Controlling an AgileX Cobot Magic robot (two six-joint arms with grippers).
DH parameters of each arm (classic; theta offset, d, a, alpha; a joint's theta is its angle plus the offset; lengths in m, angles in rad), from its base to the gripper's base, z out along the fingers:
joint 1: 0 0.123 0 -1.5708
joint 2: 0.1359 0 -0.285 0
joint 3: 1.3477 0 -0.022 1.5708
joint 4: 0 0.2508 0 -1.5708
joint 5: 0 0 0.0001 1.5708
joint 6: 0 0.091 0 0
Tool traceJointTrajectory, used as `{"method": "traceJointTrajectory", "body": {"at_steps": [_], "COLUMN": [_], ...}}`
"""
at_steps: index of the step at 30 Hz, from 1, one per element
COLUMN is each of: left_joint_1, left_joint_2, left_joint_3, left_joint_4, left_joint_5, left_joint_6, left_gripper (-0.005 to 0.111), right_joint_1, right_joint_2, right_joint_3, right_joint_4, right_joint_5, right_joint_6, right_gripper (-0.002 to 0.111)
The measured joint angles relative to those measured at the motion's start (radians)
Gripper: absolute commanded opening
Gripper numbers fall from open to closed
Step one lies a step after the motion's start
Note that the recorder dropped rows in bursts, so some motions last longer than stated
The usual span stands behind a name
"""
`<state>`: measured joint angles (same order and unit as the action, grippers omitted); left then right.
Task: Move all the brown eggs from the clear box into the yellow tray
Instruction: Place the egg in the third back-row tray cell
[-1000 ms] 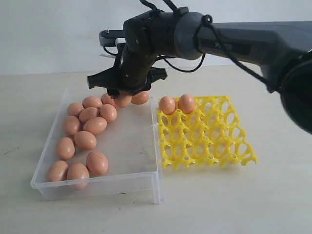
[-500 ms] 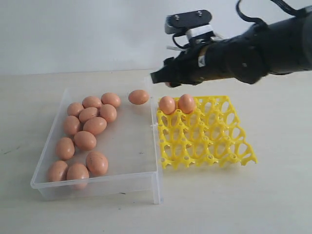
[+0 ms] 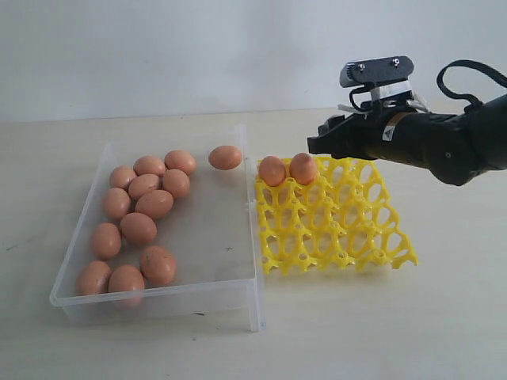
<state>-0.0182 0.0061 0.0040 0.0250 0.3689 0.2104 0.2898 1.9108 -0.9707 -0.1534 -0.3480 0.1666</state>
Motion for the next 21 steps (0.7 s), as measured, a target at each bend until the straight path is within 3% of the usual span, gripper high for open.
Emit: {"method": "traceJointTrajectory", "body": {"at_steps": [12,21], "left_joint_1": [0.0,0.0], "left_joint_2": [0.0,0.0], "left_joint_3": [0.0,0.0], "left_joint_4": [0.0,0.0], "left_joint_5": [0.0,0.0], "left_joint_6": [0.0,0.0], "left_gripper": [0.0,0.0], "right_joint_1": [-0.014,-0.014], "right_joint_2": [0.079,0.094], "right_joint_3": [0.004,0.004], "right_joint_4": [0.006,0.001], "right_joint_5": [-0.036,-0.061], "right_joint_6": [-0.032,-0.064], "right_gripper": [0.001,0.021]}}
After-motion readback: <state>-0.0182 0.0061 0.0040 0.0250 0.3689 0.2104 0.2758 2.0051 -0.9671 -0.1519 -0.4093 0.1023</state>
